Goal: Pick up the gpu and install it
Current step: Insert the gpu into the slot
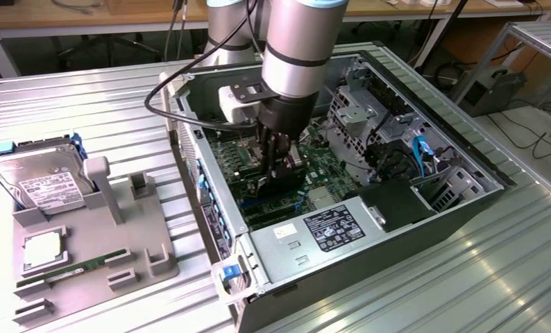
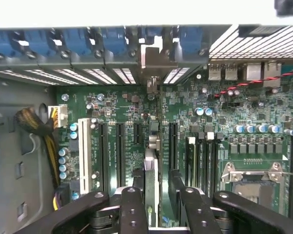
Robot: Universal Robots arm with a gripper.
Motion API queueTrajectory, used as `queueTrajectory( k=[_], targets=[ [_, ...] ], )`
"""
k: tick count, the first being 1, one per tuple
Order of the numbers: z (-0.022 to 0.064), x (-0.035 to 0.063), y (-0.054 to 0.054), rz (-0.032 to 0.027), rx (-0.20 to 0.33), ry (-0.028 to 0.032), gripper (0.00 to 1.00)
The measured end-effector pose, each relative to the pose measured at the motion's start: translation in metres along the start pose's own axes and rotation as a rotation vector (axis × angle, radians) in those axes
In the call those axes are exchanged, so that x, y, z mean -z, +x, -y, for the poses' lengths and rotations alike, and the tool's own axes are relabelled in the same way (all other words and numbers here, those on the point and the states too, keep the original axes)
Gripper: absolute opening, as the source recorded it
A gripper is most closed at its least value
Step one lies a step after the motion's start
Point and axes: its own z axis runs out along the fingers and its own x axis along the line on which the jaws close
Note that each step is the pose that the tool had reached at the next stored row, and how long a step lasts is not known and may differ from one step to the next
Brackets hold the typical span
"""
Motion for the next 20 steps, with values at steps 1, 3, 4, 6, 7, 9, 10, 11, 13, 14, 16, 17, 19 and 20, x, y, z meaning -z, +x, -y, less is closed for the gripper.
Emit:
queueTrajectory(
  k=[1, 3, 4, 6, 7, 9, 10, 11, 13, 14, 16, 17, 19, 20],
  targets=[
    [-0.0001, 0.0035, 0.0001, -0.0002, 0.0, -0.0001, 0.34],
    [-0.0001, 0.0071, 0.0, -0.0001, 0.0, -0.0001, 0.34],
    [-0.0002, 0.0075, -0.0001, 0.0, 0.0, 0.0, 0.33],
    [-0.0006, 0.0075, -0.0007, -0.0006, 0.0, 0.0, 0.25],
    [-0.0009, 0.0076, -0.0009, -0.0012, 0.0, -0.0001, 0.19],
    [-0.0019, 0.0073, -0.0014, -0.0021, 0.0, 0.0001, 0.13],
    [-0.0027, 0.0071, -0.0019, -0.0034, 0.0, 0.0, 0.11],
    [-0.0033, 0.0067, -0.0023, -0.0041, 0.0, 0.0, 0.11],
    [-0.0046, 0.0043, -0.0035, -0.0053, 0.0, 0.0002, 0.11],
    [-0.005, 0.0035, -0.0039, -0.0057, 0.0, 0.0004, 0.11],
    [-0.0059, 0.0013, -0.0054, -0.0067, 0.0, 0.0007, 0.11],
    [-0.0061, 0.0006, -0.0059, -0.007, 0.0, 0.0008, 0.11],
    [-0.0064, -0.0004, -0.0064, -0.0078, 0.0, 0.0007, 0.11],
    [-0.0065, -0.0009, -0.0065, -0.0085, 0.0, 0.0005, 0.11]
  ],
)
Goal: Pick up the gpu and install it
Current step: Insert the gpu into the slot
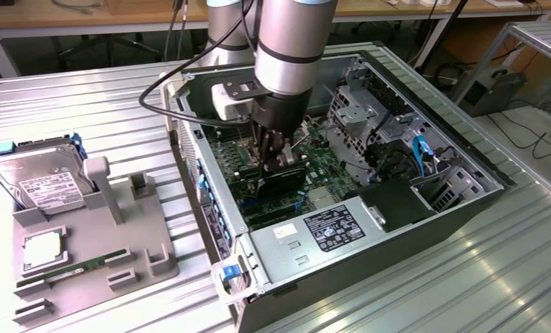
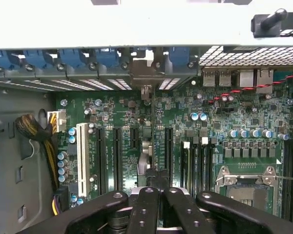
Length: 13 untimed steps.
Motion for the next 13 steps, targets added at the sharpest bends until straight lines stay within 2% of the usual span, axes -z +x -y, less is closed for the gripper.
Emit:
queueTrajectory(
  k=[13],
  targets=[
    [-0.0018, -0.003, -0.0022, -0.0053, 0.0, 0.0001, 0.11]
  ],
)
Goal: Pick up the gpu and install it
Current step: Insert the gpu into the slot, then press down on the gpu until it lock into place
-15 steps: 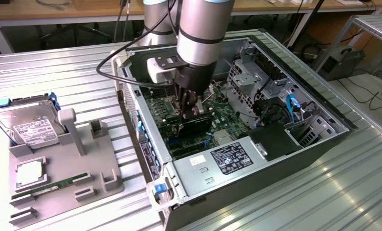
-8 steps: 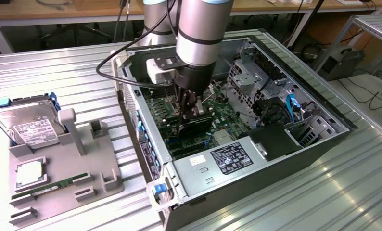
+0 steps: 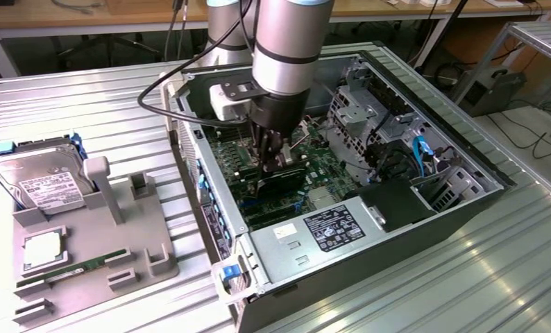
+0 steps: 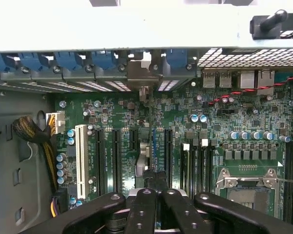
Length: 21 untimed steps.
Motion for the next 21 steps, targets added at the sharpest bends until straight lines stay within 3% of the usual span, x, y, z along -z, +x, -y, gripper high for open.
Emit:
queueTrajectory(
  k=[8, 10, 11, 16, 21],
  targets=[
    [-0.0004, -0.0016, 0.0, 0.0002, 0.0, 0.0001, 0.11],
    [-0.0004, 0.0026, 0.0, 0.0024, 0.0, 0.0013, 0.11],
    [-0.0006, 0.0076, 0.0, 0.0001, 0.0, 0.0001, 0.11],
    [-0.0009, 0.0219, 0.001, 0.0001, 0.0, 0.0001, 0.11],
    [-0.0009, 0.0238, 0.001, 0.0001, 0.0, 0.0001, 0.11]
  ],
)
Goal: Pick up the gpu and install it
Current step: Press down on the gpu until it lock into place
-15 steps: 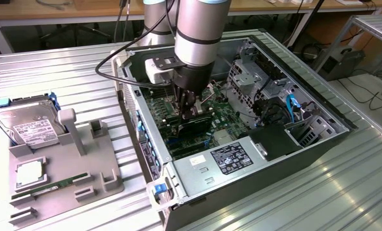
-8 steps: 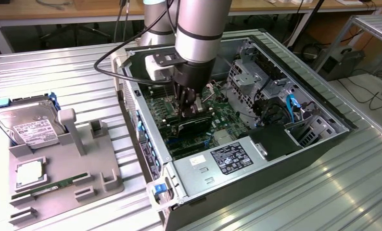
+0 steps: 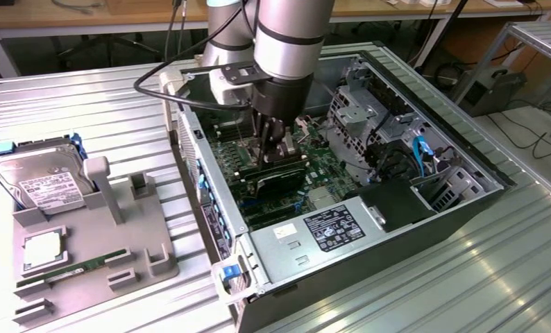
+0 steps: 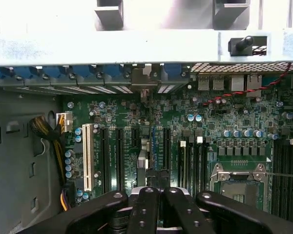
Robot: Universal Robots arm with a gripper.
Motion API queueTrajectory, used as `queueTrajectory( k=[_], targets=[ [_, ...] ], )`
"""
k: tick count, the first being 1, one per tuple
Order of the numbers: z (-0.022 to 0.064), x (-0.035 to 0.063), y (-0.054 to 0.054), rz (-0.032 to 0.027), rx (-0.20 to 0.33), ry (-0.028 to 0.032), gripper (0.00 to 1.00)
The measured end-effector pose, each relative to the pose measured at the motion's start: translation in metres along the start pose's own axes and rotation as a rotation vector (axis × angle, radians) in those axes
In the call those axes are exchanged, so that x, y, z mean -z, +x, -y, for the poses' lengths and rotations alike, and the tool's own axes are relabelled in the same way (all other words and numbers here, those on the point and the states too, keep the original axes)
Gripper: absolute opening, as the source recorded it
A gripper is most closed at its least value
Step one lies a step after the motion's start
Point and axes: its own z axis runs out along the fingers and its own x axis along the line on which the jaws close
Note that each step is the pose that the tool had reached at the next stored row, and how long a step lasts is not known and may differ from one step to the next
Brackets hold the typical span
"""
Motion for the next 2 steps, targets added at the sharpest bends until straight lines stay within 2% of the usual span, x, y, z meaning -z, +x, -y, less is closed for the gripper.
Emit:
queueTrajectory(
  k=[2],
  targets=[
    [0.0, 0.0, 0.0, 0.0, 0.0, 0.0, 0.11]
  ],
)
